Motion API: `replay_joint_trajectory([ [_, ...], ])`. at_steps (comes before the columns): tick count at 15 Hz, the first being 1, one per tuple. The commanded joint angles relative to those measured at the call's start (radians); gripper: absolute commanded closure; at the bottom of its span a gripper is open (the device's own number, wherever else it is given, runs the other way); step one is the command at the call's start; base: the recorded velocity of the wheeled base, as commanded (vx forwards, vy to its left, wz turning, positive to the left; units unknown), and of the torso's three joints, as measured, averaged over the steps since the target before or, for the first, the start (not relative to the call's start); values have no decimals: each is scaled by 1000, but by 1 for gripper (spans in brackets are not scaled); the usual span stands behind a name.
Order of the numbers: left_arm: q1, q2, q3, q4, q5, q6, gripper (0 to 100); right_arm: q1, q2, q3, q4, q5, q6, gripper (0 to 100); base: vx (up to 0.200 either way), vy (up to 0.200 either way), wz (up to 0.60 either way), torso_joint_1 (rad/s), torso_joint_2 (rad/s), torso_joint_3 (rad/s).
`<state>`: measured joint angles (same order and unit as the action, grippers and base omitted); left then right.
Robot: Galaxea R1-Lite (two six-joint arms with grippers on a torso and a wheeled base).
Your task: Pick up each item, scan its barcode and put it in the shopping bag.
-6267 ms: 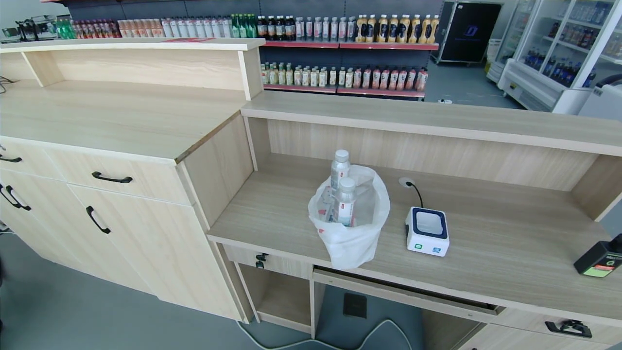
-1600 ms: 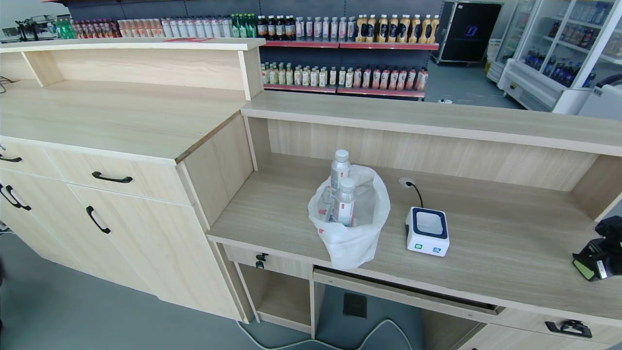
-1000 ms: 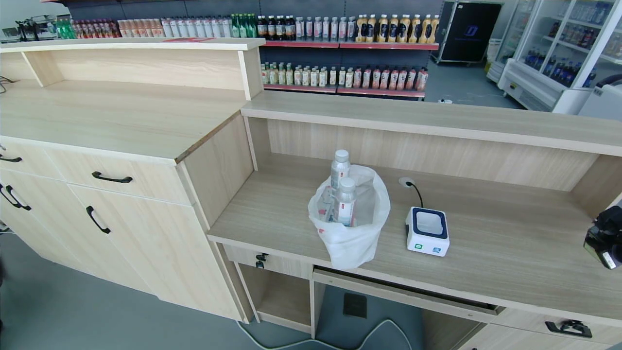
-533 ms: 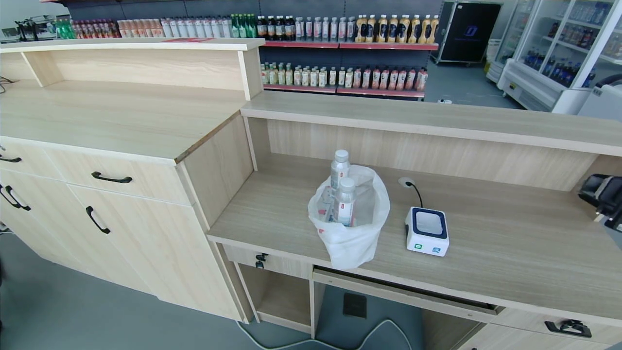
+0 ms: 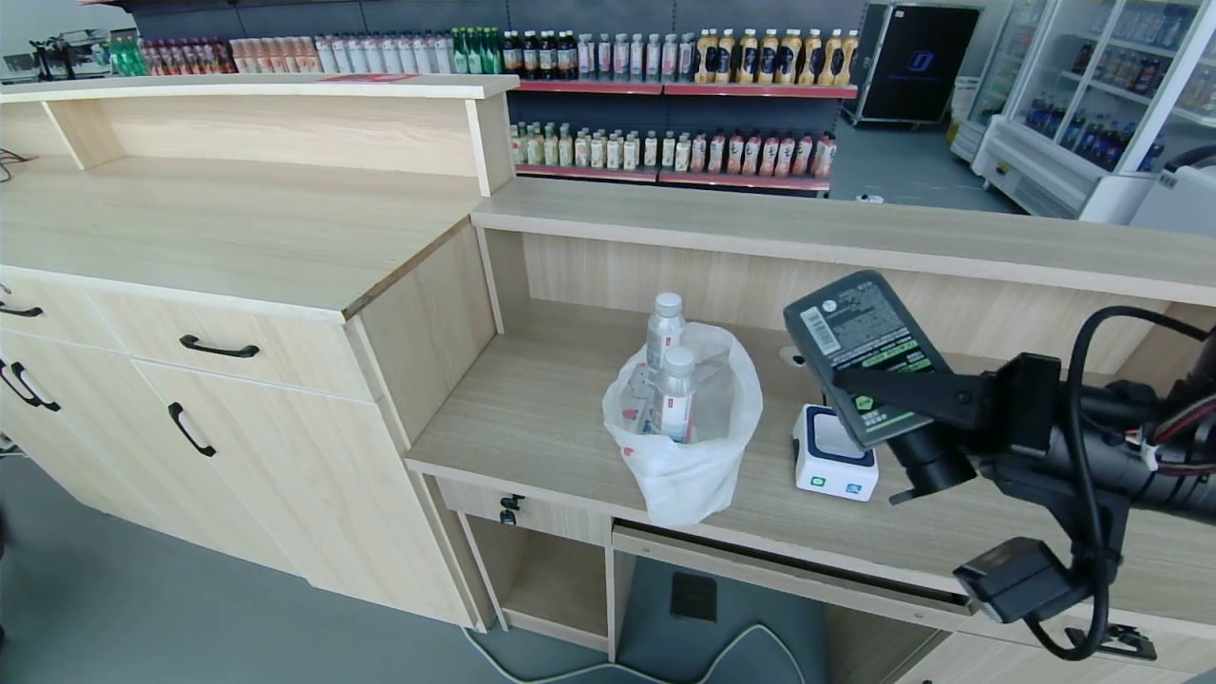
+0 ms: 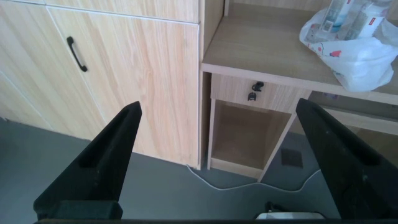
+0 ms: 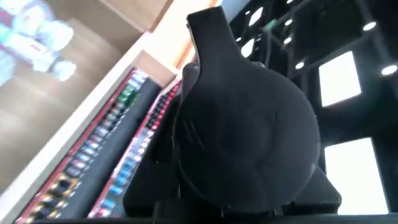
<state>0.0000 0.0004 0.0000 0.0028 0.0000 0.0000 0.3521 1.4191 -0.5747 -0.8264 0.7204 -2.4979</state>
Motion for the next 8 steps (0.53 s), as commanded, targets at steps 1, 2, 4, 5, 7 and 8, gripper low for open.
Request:
replay_joint_trajectory([
  [1, 0, 0, 0, 0, 0, 0, 0, 203, 34, 15, -109, 19, -55, 100, 0, 0, 0, 0, 0, 0],
  [2, 0, 0, 0, 0, 0, 0, 0, 245, 37, 16, -157, 19, -55, 100, 0, 0, 0, 0, 0, 0],
  [4, 0, 0, 0, 0, 0, 0, 0, 317, 32, 13, -180, 19, -44, 100, 0, 0, 0, 0, 0, 0],
  [5, 0, 0, 0, 0, 0, 0, 0, 354, 29, 12, -180, 19, -24, 100, 0, 0, 0, 0, 0, 0],
  [7, 0, 0, 0, 0, 0, 0, 0, 409, 17, 15, -177, 19, 5, 100, 0, 0, 0, 0, 0, 0],
  [8, 0, 0, 0, 0, 2, 0, 0, 426, 21, 16, -177, 19, 22, 100, 0, 0, 0, 0, 0, 0],
])
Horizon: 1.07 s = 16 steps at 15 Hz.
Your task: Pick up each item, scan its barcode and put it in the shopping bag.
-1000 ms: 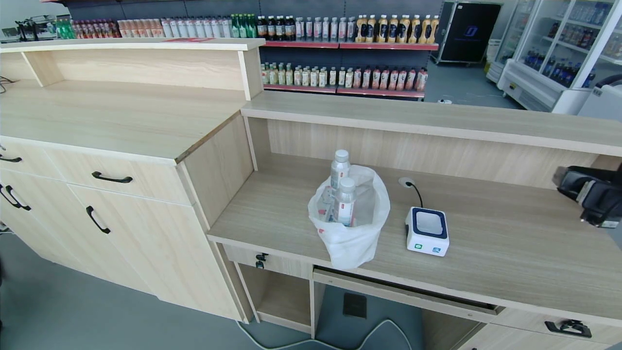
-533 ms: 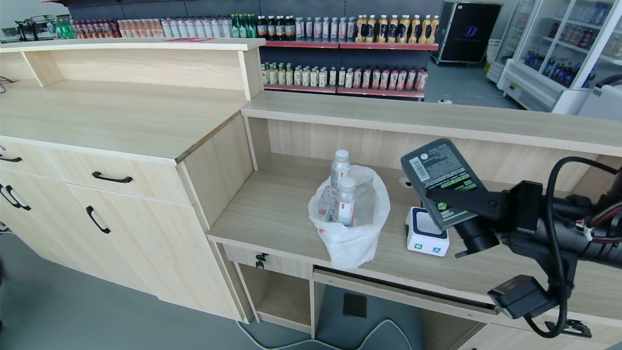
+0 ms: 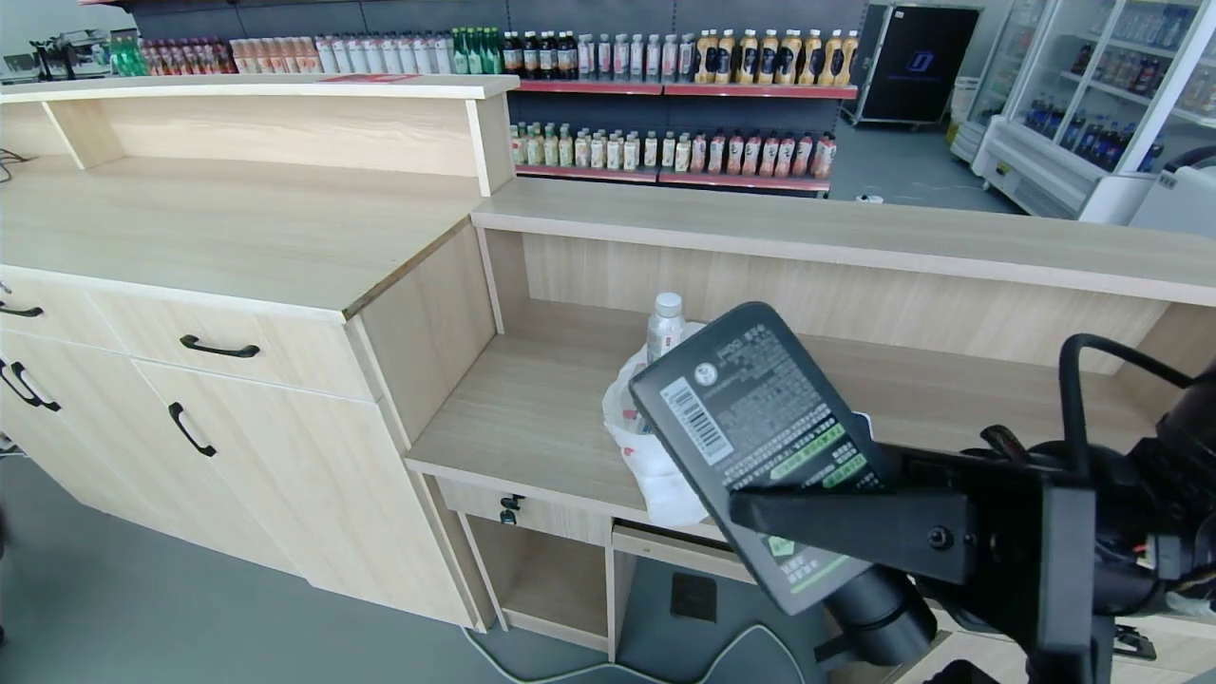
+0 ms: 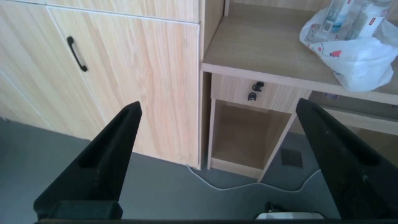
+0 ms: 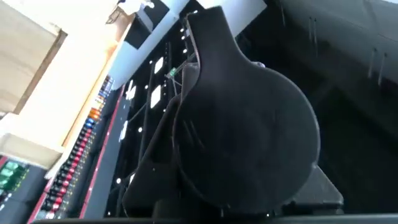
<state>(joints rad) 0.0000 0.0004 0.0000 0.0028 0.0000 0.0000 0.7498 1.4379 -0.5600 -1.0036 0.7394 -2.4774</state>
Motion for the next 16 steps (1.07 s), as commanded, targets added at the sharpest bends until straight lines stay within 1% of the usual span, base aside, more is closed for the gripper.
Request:
replay_joint_trajectory([
  [1, 0, 0, 0, 0, 0, 0, 0, 34, 9, 5, 0, 0, 17, 100, 0, 0, 0, 0, 0, 0],
  [8, 0, 0, 0, 0, 0, 0, 0, 36, 3, 14, 13, 17, 83, 100, 0, 0, 0, 0, 0, 0],
  [12, 0, 0, 0, 0, 0, 0, 0, 28, -4, 26, 140, 18, 80, 100, 0, 0, 0, 0, 0, 0],
  [16, 0, 0, 0, 0, 0, 0, 0, 28, -2, 28, 145, 17, 77, 100, 0, 0, 0, 0, 0, 0],
])
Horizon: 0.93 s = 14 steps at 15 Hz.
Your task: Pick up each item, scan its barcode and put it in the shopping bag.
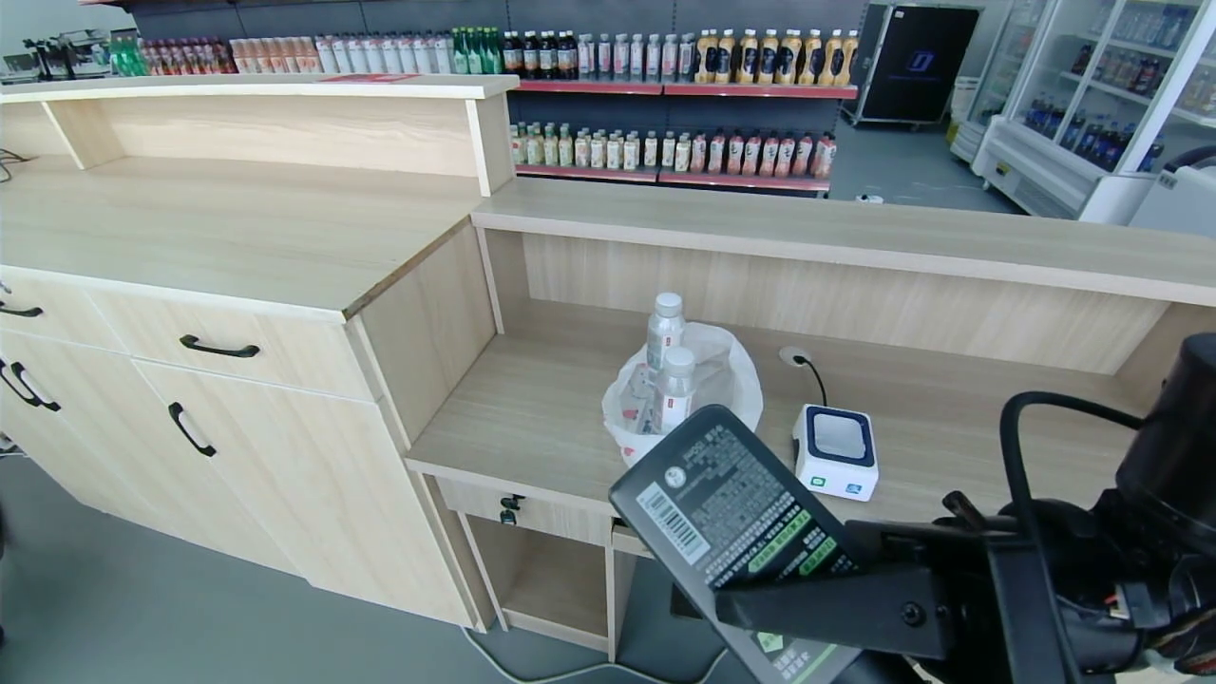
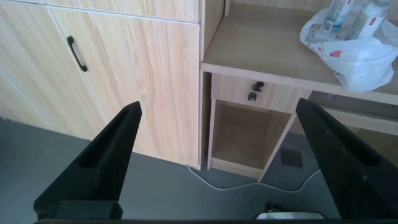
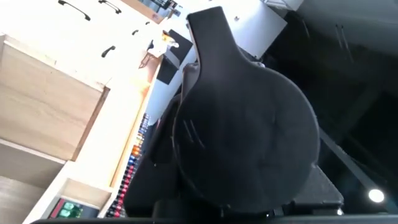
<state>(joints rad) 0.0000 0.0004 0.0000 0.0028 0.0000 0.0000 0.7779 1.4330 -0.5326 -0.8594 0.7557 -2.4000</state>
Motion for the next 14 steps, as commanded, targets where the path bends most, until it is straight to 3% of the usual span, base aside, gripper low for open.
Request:
replay_joint_trajectory([
  [1, 0, 0, 0, 0, 0, 0, 0, -2, 0, -1, 0, 1, -1, 100, 0, 0, 0, 0, 0, 0],
  [14, 0, 0, 0, 0, 0, 0, 0, -28, 6, -6, -1, -6, 15, 100, 0, 0, 0, 0, 0, 0],
])
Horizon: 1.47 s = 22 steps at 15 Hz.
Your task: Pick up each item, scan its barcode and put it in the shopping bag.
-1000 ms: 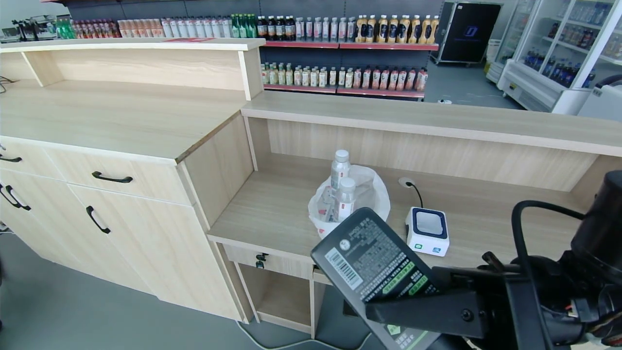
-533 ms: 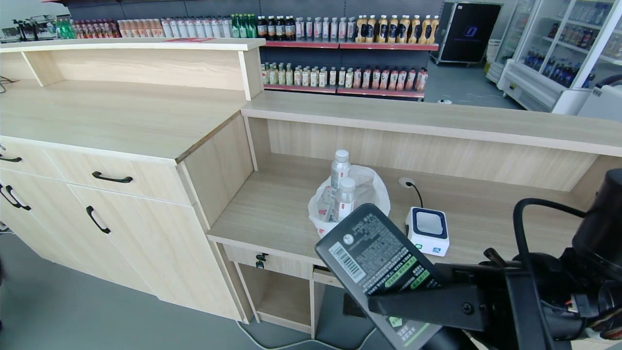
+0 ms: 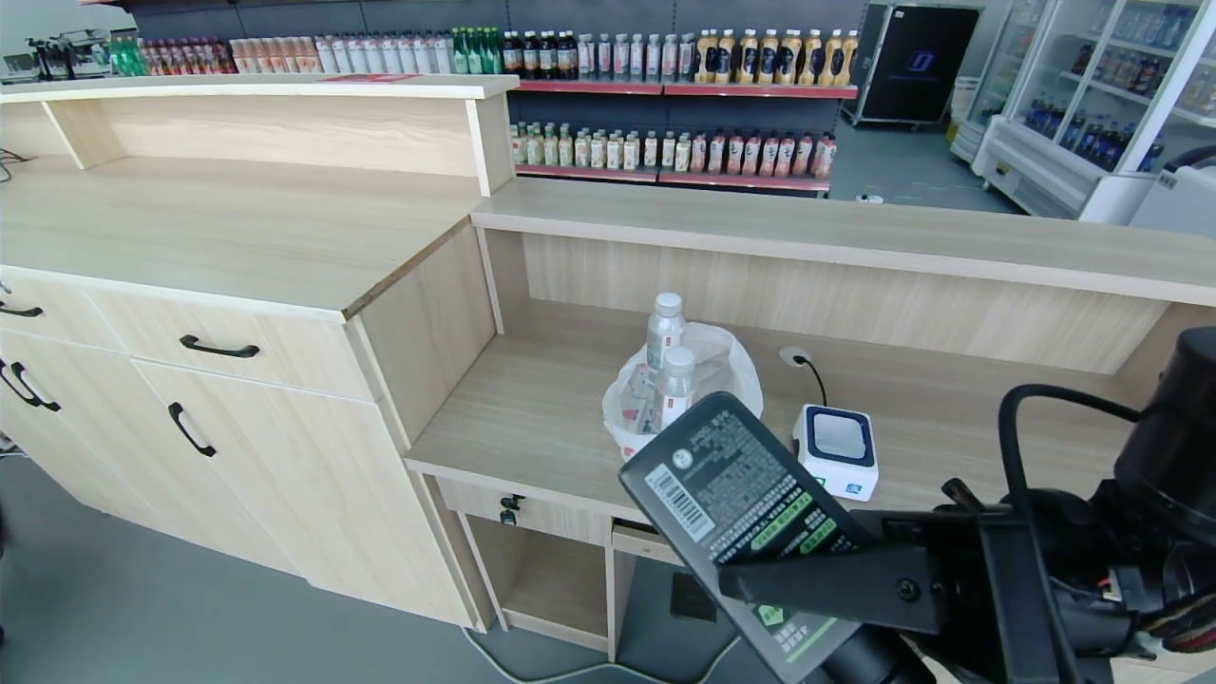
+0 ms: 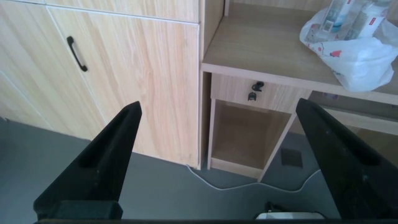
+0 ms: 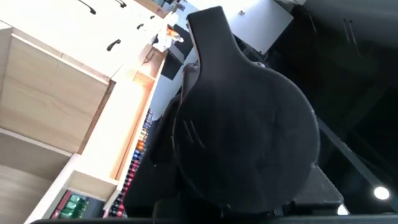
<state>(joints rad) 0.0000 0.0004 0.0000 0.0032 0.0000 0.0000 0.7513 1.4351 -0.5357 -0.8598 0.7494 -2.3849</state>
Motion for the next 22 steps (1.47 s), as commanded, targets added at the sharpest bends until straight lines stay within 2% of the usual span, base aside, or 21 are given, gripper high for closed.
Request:
replay_joint_trajectory([
  [1, 0, 0, 0, 0, 0, 0, 0, -7, -2, -12, -1, -7, 27, 100, 0, 0, 0, 0, 0, 0],
  [3, 0, 0, 0, 0, 0, 0, 0, -228, -108, -12, 16, -231, 504, 100, 0, 0, 0, 0, 0, 0],
  [4, 0, 0, 0, 0, 0, 0, 0, -365, -165, -1, 48, -395, 786, 100, 0, 0, 0, 0, 0, 0],
  [5, 0, 0, 0, 0, 0, 0, 0, -478, -202, 10, 70, -475, 1000, 100, 0, 0, 0, 0, 0, 0],
  [6, 0, 0, 0, 0, 0, 0, 0, -613, -219, 23, 77, -478, 1158, 100, 0, 0, 0, 0, 0, 0],
  [7, 0, 0, 0, 0, 0, 0, 0, -742, -236, 54, 77, -450, 1227, 100, 0, 0, 0, 0, 0, 0],
  [8, 0, 0, 0, 0, 0, 0, 0, -805, -239, 60, 79, -432, 1236, 100, 0, 0, 0, 0, 0, 0],
  [10, 0, 0, 0, 0, 0, 0, 0, -1007, -231, 62, 110, -404, 1299, 100, 0, 0, 0, 0, 0, 0],
  [12, 0, 0, 0, 0, 0, 0, 0, -1020, -231, 65, 136, -401, 1503, 100, 0, 0, 300, 1, 1, 1],
  [14, 0, 0, 0, 0, 0, 0, 0, -1060, -206, 48, 131, -418, 1623, 100, 0, 0, 600, -2, 2, 5],
  [17, 0, 0, 0, 0, 0, 0, 0, -1063, -65, -46, 128, -596, 1928, 100, 0, 0, 600, 2, 5, 4],
  [20, 0, 0, 0, 0, 0, 0, 0, -1093, 99, -66, 151, -582, 2317, 100, 0, 0, 0, 0, 0, 0],
  [21, 0, 0, 0, 0, 0, 0, 0, -1146, 156, -87, 202, -536, 2380, 100, 0, 0, 0, 0, 0, 0],
  [22, 0, 0, 0, 0, 0, 0, 0, -1158, 203, -122, 291, -498, 2409, 100, 0, 0, 0, 0, 0, 0],
])
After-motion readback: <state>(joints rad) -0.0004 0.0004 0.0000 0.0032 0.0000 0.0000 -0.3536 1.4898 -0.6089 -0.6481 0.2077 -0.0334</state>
